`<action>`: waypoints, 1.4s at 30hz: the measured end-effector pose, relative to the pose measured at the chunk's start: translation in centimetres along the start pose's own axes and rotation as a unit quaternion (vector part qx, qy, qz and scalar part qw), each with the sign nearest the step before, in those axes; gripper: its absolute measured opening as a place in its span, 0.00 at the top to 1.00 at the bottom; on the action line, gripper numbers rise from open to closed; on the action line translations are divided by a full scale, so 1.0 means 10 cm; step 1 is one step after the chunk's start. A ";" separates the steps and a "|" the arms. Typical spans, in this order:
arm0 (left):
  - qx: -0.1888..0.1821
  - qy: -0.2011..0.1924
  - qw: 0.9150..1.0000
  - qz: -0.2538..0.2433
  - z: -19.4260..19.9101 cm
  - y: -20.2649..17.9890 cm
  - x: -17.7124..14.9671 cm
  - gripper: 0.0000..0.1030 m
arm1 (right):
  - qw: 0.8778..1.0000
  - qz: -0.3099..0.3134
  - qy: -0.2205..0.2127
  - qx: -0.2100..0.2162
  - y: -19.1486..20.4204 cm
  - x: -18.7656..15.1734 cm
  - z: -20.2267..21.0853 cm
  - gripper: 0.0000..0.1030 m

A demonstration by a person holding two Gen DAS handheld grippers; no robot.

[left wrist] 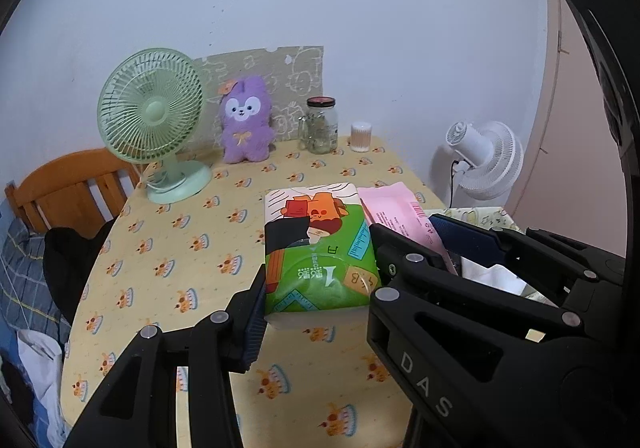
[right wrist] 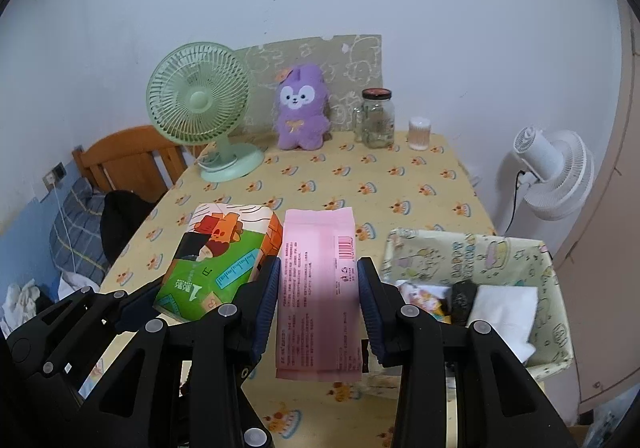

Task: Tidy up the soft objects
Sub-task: 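Lift and carry green pack and pink packet toward the gift box with both tools, then lower both held items into the box and open both tools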

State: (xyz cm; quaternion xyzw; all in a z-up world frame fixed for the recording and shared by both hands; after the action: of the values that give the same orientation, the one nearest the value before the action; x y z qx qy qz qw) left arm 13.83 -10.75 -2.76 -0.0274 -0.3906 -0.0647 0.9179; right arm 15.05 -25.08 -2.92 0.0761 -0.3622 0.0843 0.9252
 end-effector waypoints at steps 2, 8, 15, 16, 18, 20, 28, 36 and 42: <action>-0.001 0.000 1.000 0.002 -0.02 -0.07 0.01 0.51 | 1.000 0.000 0.000 0.000 -0.08 0.02 0.01 0.59; -0.017 0.003 1.000 -0.003 -0.11 -0.34 0.06 0.50 | 1.000 -0.001 0.003 -0.012 -0.37 0.01 0.04 0.59; -0.035 0.002 0.999 -0.015 -0.22 -0.64 0.12 0.50 | 0.999 -0.012 0.001 -0.032 -0.71 -0.01 0.08 0.59; -0.037 0.002 0.999 -0.017 -0.24 -0.67 0.13 0.50 | 0.999 -0.014 0.000 -0.034 -0.75 -0.02 0.08 0.59; -0.042 0.004 0.999 -0.023 -0.27 -0.75 0.14 0.50 | 0.999 -0.020 0.001 -0.038 -0.83 -0.04 0.08 0.59; -0.049 0.007 0.998 -0.028 -0.31 -0.82 0.14 0.50 | 0.999 -0.026 0.002 -0.044 -0.93 -0.06 0.07 0.59; -0.076 0.021 0.996 -0.037 -0.49 -1.06 0.14 0.49 | 0.996 -0.044 0.017 -0.072 -1.22 -0.12 0.02 0.59; -0.080 0.040 0.995 -0.040 -0.63 -1.14 0.14 0.45 | 0.994 -0.059 0.033 -0.087 -1.39 -0.16 -0.10 0.58; -0.042 0.030 0.998 -0.046 -0.63 -1.13 0.14 0.33 | 0.990 -0.077 0.031 -0.112 -1.44 -0.18 -0.14 0.43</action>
State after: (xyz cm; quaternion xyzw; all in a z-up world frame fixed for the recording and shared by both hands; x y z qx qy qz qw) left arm 17.71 -22.67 -6.16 -0.0459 -0.3603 -0.1235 0.9235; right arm 17.74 -38.96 -6.30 -0.0034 -0.3332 -0.0256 0.9425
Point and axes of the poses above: each gripper's, at about its wrist camera, not at the fingertips, and z roughly against the way its jaws point, y to its left, x to its top, the point moved 3 cm from there along -z, roughly the way its jaws point, and after that the axes turned 6 degrees about y, right-handed, at the moved point
